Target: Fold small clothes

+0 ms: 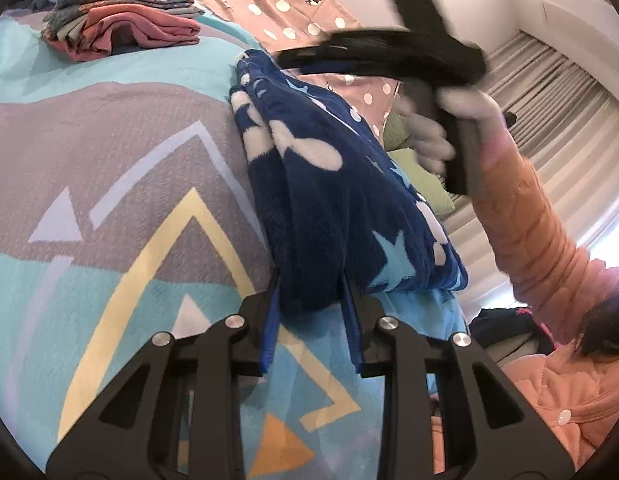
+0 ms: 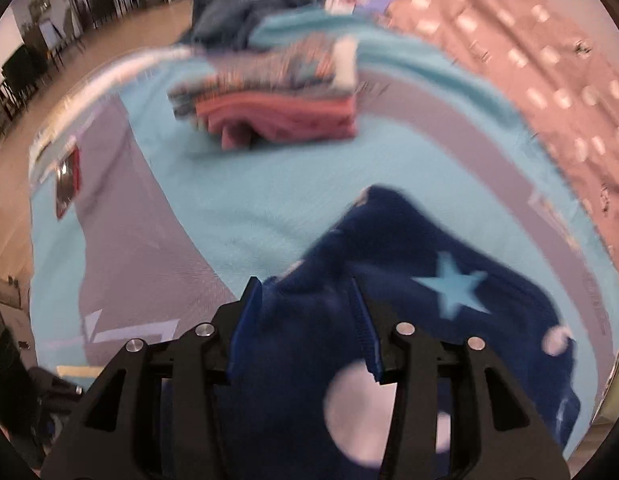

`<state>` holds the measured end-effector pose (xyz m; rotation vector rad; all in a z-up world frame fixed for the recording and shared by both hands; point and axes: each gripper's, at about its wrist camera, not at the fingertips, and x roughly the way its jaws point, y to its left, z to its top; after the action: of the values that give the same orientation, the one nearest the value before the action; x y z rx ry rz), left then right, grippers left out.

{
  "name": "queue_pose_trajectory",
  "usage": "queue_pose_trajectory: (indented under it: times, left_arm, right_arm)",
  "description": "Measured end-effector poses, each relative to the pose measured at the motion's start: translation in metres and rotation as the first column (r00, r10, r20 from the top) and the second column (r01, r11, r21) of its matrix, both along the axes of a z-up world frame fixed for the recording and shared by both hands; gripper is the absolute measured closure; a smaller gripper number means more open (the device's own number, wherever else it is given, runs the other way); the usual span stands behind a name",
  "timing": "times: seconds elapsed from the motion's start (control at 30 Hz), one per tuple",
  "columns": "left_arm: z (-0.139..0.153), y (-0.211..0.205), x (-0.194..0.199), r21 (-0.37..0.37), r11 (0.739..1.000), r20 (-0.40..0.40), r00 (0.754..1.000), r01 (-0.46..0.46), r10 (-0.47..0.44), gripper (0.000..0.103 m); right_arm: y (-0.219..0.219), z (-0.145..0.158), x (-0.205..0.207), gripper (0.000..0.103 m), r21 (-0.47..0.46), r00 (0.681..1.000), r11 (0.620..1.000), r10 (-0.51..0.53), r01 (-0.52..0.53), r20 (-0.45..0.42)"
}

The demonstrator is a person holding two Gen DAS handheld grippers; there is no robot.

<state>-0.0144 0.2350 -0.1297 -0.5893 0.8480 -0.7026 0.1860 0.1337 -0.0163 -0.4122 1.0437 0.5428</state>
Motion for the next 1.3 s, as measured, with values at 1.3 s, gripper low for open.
queue_pose_trajectory:
  times: [1.3]
  left_arm:
    - [0.013, 0.003, 0.015, 0.151, 0.982, 0.014, 0.993, -0.115, 0.114, 0.038]
  right_arm:
    - [-0.17, -0.01, -0.171, 0.068, 0.242, 0.886, 0.868, -0.46, 0.434, 0.059]
